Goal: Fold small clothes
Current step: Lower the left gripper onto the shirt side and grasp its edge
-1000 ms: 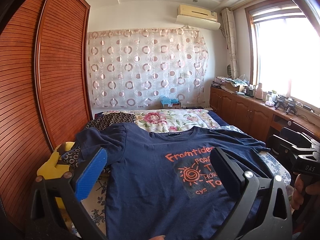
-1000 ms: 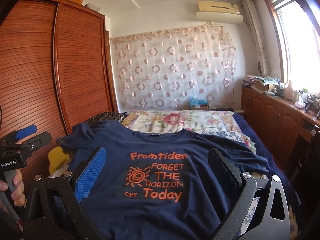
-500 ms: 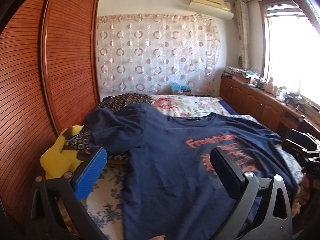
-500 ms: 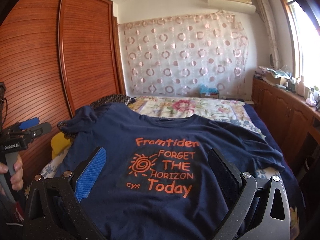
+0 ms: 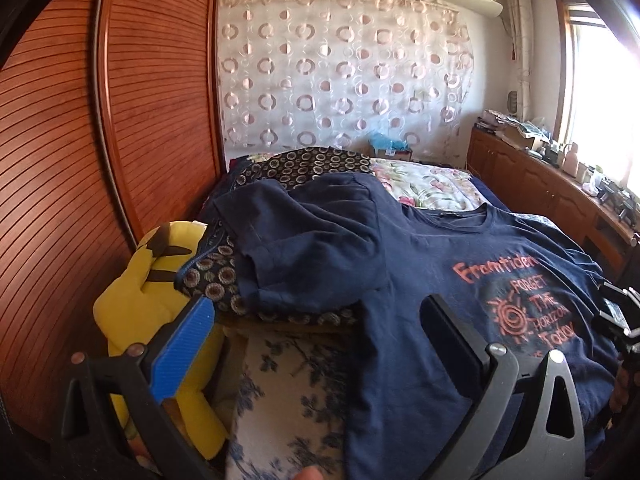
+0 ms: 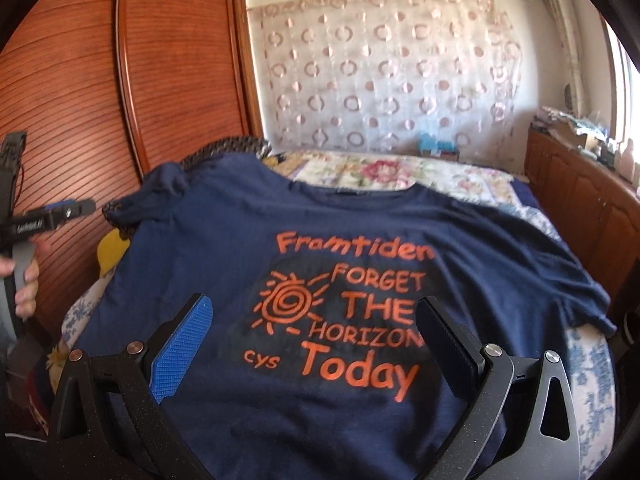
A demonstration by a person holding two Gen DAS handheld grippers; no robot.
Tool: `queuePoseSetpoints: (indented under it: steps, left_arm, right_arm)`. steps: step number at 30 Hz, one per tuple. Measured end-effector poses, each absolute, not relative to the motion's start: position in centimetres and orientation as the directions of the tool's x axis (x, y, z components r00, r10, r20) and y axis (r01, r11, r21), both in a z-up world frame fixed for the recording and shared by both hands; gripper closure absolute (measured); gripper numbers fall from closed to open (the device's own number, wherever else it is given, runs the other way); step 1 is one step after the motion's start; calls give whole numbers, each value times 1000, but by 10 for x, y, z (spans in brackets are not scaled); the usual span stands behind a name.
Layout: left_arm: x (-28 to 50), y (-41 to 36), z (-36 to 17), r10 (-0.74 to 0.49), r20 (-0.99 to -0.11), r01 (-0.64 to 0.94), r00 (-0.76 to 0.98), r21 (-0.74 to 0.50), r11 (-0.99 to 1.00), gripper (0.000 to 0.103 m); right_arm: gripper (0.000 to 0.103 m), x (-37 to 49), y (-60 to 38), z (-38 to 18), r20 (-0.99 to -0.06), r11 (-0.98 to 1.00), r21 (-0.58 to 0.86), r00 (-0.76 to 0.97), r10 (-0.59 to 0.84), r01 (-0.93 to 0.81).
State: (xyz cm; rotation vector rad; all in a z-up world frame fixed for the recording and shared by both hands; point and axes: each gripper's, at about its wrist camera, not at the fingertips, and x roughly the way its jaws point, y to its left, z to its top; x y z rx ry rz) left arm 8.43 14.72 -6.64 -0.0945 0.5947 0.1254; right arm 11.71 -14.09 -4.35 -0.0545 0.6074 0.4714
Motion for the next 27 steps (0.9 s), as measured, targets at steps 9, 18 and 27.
queuePoseSetpoints:
  steps: [9, 18, 27]
  left_arm:
    - [130, 195, -65, -13, -618, -112, 786, -162, 980, 15]
    - [168, 216, -95, -12, -738, -167, 674, -167, 972, 55]
    - [177, 222, -101, -28, -751, -142, 660, -161, 977, 83]
  right_arm:
    - [0, 119, -128, -59, -592, 878, 101, 681, 431, -469]
    - [0, 121, -127, -62, -596, 878, 100, 678, 430, -468]
    - [0, 119, -137, -65, -595, 886, 120, 682, 425, -447]
